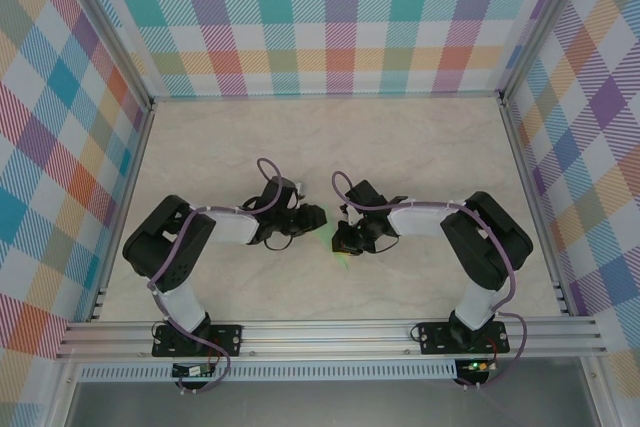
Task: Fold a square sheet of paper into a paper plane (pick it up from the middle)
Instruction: Fold the wing for the fifth time at the center of the table.
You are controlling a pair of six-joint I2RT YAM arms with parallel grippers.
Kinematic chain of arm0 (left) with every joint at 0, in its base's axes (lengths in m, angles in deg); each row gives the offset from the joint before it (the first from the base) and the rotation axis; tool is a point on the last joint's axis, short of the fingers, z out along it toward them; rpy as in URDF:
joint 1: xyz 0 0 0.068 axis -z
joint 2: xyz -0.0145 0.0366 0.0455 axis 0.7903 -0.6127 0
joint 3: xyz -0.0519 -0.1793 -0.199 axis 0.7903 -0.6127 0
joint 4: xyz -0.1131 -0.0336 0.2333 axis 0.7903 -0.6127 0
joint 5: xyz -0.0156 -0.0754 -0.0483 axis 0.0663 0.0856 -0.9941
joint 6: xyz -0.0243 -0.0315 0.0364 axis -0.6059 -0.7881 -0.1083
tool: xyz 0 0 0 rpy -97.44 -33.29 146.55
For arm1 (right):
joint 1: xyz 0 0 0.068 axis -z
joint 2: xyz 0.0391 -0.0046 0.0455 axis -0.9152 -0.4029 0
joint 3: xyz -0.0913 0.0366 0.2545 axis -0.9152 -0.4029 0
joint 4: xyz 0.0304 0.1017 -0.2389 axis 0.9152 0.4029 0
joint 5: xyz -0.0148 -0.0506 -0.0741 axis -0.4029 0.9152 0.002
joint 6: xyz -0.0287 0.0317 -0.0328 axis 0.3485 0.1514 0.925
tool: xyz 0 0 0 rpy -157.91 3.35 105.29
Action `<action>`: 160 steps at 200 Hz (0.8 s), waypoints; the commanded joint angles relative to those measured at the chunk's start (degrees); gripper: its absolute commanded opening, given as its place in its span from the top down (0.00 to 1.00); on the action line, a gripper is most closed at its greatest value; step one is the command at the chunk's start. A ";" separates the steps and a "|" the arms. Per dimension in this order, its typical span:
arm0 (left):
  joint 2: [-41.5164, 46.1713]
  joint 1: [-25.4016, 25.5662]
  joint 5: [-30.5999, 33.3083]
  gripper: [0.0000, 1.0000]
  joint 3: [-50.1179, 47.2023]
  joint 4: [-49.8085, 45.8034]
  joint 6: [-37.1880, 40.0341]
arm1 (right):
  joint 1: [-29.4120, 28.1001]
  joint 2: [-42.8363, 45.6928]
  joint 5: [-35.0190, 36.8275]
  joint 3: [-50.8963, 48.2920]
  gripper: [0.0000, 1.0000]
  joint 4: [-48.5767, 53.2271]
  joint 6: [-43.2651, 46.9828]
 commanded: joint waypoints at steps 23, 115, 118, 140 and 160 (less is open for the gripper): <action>-2.12 -0.42 3.85 0.66 -1.25 0.93 1.73 | 0.08 -5.17 6.27 -2.52 0.89 7.30 0.35; -5.51 -7.69 2.61 0.63 6.64 -8.21 8.42 | 0.08 -4.24 6.87 -2.36 0.89 9.11 1.71; -5.68 -7.90 2.45 0.63 6.81 -8.19 8.53 | 0.10 -4.23 6.96 -2.34 0.89 9.06 1.67; -7.37 -9.70 0.92 0.63 7.62 -7.69 8.71 | 0.08 -4.23 6.82 -2.37 0.89 8.93 1.60; -8.19 -11.46 -0.54 0.62 7.71 -7.08 8.70 | 0.08 -4.43 6.85 -2.05 0.89 9.00 1.74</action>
